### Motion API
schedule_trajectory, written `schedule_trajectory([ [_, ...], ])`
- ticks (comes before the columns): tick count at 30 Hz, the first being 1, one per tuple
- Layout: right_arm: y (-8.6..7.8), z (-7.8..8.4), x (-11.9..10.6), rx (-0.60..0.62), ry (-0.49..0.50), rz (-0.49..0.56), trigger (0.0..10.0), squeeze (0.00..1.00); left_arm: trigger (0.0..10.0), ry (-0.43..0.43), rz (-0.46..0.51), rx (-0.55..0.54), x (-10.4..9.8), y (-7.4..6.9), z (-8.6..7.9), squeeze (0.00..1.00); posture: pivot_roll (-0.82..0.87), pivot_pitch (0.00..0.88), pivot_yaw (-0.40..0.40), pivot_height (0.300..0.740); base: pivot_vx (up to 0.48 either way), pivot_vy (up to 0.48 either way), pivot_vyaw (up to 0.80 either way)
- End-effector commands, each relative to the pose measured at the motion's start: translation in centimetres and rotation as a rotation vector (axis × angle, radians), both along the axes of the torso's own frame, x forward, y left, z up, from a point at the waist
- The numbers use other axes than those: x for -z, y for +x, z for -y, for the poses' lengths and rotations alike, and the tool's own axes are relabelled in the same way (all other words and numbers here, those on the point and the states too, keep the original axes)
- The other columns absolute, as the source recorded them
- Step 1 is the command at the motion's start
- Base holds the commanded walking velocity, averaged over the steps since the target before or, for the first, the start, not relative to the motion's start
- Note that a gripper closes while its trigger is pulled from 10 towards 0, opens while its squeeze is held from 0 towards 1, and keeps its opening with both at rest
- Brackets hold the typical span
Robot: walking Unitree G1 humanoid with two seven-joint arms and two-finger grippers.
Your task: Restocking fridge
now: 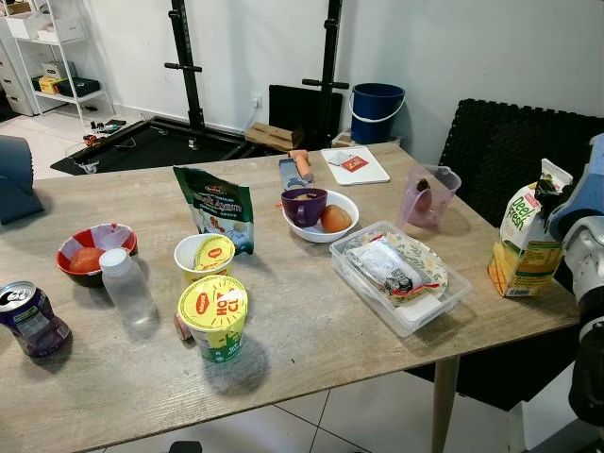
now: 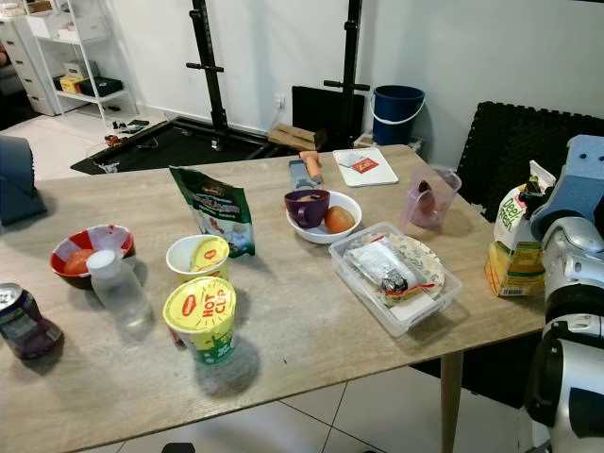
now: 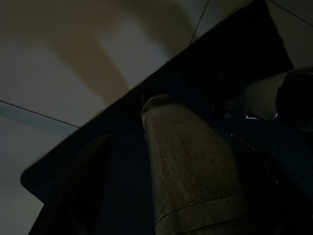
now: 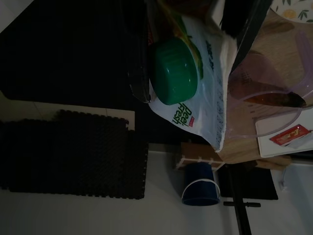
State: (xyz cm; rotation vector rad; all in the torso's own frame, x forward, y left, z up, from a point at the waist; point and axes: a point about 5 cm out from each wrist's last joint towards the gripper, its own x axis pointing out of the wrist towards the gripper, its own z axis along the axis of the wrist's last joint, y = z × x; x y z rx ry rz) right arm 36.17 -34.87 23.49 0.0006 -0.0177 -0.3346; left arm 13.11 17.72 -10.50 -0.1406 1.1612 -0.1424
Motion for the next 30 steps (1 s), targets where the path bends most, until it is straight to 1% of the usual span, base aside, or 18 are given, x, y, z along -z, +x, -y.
schedule_trajectory([
  [1, -0.1, 0.1, -0.1, -0.002, -0.005, -0.003, 0.0, 0.0, 10.0, -0.004, -0.004, 0.0, 0.1, -0.2, 0.2, 0.0, -0.02, 0.0, -0.014, 0.74, 0.0, 0.0, 0.0],
  [8, -0.1, 0.1, -0.2, -0.02, 0.022, 0.012, 0.0, 0.0, 10.0, -0.006, -0.005, -0.001, 0.1, -0.2, 0.2, 0.0, -0.02, 0.0, -0.017, 0.74, 0.0, 0.0, 0.0],
  [9, -0.2, 0.4, -0.5, -0.029, 0.057, 0.038, 0.0, 0.0, 10.0, -0.006, -0.004, -0.001, 0.1, -0.2, 0.2, 0.0, -0.02, 0.0, -0.016, 0.74, 0.0, 0.0, 0.0],
  [12, -0.4, 0.8, -0.9, -0.028, 0.075, 0.064, 0.0, 0.0, 10.0, -0.006, -0.004, -0.003, 0.1, -0.2, 0.2, 0.0, -0.02, 0.0, -0.016, 0.74, 0.0, 0.0, 0.0],
  [13, -0.6, 1.1, -1.1, -0.023, 0.069, 0.076, 4.7, 0.0, 10.0, -0.007, -0.003, -0.003, 0.1, -0.2, 0.2, 0.0, -0.02, 0.0, -0.015, 0.74, 0.0, 0.0, 0.0],
  [15, -0.8, 1.3, -1.3, -0.02, 0.064, 0.084, 4.7, 0.0, 10.0, -0.007, -0.003, -0.003, 0.1, -0.2, 0.2, 0.0, -0.02, 0.0, -0.015, 0.74, 0.0, 0.0, 0.0],
  [16, -1.0, 1.7, -1.5, -0.001, 0.057, 0.09, 10.0, 0.0, 10.0, -0.007, -0.002, -0.004, 0.1, -0.2, 0.2, 0.0, -0.02, 0.0, -0.015, 0.74, 0.0, 0.0, 0.0],
  [19, -2.1, 3.5, -2.2, 0.087, 0.027, 0.123, 10.0, 0.0, 10.0, -0.009, 0.001, -0.005, 0.0, -0.1, 0.1, 0.0, -0.02, 0.0, -0.014, 0.74, 0.0, 0.0, 0.0],
  [22, -2.5, 3.9, -2.5, 0.111, 0.021, 0.141, 10.0, 0.0, 10.0, -0.01, 0.002, -0.005, 0.0, 0.0, 0.1, 0.0, -0.02, 0.0, -0.014, 0.74, 0.0, 0.0, 0.0],
  [23, -3.4, 5.1, -3.4, 0.174, -0.009, 0.181, 10.0, 0.0, 10.0, -0.011, 0.003, -0.005, 0.0, 0.0, 0.1, 0.0, -0.02, 0.0, -0.015, 0.74, 0.0, 0.0, 0.0],
  [25, -3.4, 5.1, -3.4, 0.174, -0.009, 0.181, 10.0, 0.0, 10.0, -0.011, 0.003, -0.005, 0.0, 0.0, 0.1, 0.0, -0.02, 0.0, -0.015, 0.74, 0.0, 0.0, 0.0],
  [26, -4.3, 6.2, -4.0, 0.23, -0.038, 0.198, 10.0, 0.0, 10.0, -0.012, 0.003, -0.005, 0.0, 0.0, 0.1, 0.0, -0.02, 0.0, -0.015, 0.74, 0.0, 0.0, 0.0],
  [27, -4.3, 6.2, -4.0, 0.23, -0.038, 0.198, 10.0, 0.0, 10.0, -0.012, 0.003, -0.005, 0.0, 0.0, 0.1, 0.0, -0.02, 0.0, -0.015, 0.74, 0.0, 0.0, 0.0],
  [30, -5.1, 7.1, -4.2, 0.277, -0.079, 0.186, 10.0, 0.0, 10.0, -0.013, 0.003, -0.007, 0.0, 0.0, 0.1, 0.0, -0.02, 0.0, -0.017, 0.74, 0.0, 0.0, 0.0],
])
